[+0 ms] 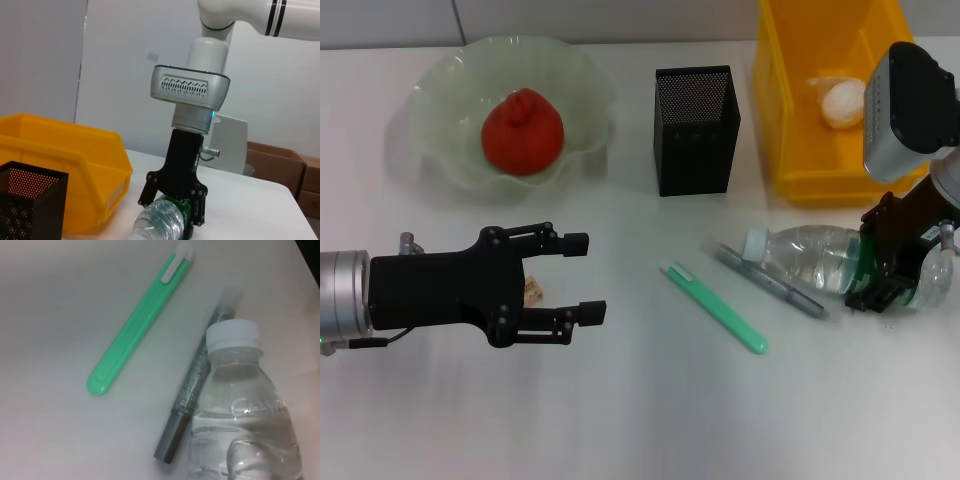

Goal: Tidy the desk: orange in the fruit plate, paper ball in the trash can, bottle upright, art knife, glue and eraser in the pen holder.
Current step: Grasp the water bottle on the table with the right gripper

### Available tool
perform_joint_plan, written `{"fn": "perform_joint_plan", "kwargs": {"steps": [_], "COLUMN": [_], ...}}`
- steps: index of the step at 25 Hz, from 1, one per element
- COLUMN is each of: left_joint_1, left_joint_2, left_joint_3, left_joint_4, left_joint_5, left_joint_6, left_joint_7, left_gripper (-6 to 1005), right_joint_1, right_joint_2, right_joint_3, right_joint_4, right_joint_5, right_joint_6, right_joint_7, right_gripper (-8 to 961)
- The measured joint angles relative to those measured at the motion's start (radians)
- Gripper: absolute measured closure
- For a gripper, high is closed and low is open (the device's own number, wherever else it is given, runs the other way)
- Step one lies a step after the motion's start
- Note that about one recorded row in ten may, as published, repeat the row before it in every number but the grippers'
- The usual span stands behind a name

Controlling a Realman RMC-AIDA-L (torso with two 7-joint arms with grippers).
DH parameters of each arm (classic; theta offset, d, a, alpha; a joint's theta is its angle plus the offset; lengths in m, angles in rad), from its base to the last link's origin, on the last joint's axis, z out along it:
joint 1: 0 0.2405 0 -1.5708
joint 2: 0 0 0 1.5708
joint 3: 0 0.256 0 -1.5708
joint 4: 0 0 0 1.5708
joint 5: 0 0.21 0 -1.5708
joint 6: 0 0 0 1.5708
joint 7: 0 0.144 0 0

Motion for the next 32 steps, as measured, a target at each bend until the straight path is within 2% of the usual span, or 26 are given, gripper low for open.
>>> {"fn": "perform_joint_plan", "kwargs": {"steps": [7,14,22,32], "left_joint_1": [0.0,-0.001,-0.013,-0.012], "left_joint_2": [-0.002,-0.003,0.001,-0.004], "left_joint_3": [0.003,0.005,0.005,0.006], "left_joint_4": [0.003,0.003,0.003,0.004], "left_joint_5": [0.0,-0.003,-0.002,-0.002], "left_joint_6": [0.0,0.001,0.014,0.017], "left_joint_7": [-0.001,-0.001,-0.005,0.002], "left_gripper": [191,192,192,193], "right_joint_1": [-0.015,-0.11,-0.13,-0.122], "right_joint_2": [-0.005,-0.009,-0.008,-0.006], "right_joint_3": [0.013,0.014,0.009,-0.001], "right_joint_4": [-0.045,-0.194,-0.19,-0.177], "right_joint_5": [0.046,0.168,0.176,0.172], "right_joint_6": [-0.043,-0.091,-0.078,-0.077], "right_joint_7": [0.0,-0.007,-0.017,-0.012], "right_gripper": [156,162,199,196]}}
